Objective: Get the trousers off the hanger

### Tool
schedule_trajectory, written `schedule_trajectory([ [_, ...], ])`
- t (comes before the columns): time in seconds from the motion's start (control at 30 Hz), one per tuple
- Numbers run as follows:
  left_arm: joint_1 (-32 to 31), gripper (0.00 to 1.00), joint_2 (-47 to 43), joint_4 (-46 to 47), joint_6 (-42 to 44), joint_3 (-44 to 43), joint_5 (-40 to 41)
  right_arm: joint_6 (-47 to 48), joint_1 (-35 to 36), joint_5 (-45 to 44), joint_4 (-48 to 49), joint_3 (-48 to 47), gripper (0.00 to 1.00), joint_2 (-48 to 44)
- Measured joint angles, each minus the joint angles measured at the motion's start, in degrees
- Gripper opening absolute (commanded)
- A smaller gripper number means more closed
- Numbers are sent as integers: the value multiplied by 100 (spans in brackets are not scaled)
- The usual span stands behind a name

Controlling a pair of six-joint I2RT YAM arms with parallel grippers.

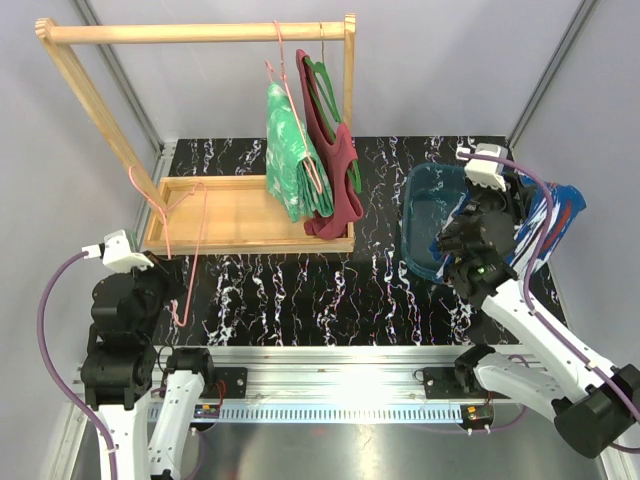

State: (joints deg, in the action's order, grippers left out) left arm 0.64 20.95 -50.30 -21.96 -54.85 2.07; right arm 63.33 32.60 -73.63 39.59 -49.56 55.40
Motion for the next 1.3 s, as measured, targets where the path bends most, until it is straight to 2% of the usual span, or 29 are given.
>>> schedule_trajectory([
  [0.1,0,0,0,44,4,15,-79,-592,-267,-26,-734,44,0,153],
  [0.23,0,0,0,76,13,20,-273,-1241,-691,142,-1314,11,0,920],
  [0.4,0,0,0,116,15,120,-487,-1729,-1185,549,-1797,-424,0,2833],
  [0.57,-61,0,0,118,17,151,-535,-1738,-1279,756,-1814,-1001,0,4369],
  [0.9,-212,0,0,120,57,151,-529,-1829,-1272,1237,-1934,-1958,1,5383],
  [1.13,-216,0,4,131,61,155,-525,-1902,-1174,1749,-2253,-1963,11,5720],
  [1.17,-221,0,4,133,61,155,-525,-1950,-1167,1832,-2334,-1963,14,5720],
  [1.27,-234,0,9,133,61,155,-522,-2315,-1161,2203,-2743,-2022,51,5648],
  [1.3,-234,0,15,136,63,153,-522,-2496,-1161,2365,-3021,-2085,59,5593],
])
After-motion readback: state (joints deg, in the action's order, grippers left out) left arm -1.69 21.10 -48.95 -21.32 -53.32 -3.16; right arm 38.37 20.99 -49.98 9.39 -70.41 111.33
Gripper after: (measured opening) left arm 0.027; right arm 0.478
